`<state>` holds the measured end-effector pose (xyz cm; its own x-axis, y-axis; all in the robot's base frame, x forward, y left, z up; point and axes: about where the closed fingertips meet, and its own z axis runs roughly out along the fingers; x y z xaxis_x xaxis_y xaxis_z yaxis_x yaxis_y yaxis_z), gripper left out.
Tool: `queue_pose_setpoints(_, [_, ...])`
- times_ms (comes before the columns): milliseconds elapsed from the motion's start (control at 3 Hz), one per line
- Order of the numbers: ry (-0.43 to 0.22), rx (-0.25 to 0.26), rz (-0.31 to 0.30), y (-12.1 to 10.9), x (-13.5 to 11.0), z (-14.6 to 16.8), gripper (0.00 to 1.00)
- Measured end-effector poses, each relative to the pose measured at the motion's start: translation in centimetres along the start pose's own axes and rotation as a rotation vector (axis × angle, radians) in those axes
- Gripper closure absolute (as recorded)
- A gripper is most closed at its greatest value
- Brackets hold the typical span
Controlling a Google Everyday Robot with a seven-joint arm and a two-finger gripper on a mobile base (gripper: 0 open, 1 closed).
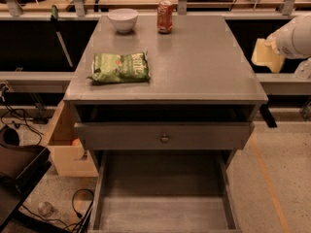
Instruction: Pick sponge from middle drawer and place on counter
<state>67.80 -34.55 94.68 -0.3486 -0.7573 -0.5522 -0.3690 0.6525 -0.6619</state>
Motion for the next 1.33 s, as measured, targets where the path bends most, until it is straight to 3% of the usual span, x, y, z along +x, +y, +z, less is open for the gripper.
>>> queue_pose_setpoints(333, [-0.142, -0.153, -0.001, 3.5, -4.4, 4.1, 1.0])
queue_pose_setpoints(667, [-0.208, -0.166, -0.009, 4.2, -7.7, 4.0, 1.0])
queue_pose_setpoints(1000, [-0.195, -0.163, -0.006, 4.1, -7.1, 4.0, 1.0])
queue_pose_setpoints(1333, [-0.237, -0.211, 0.015, 5.5, -7.8, 5.2, 1.0])
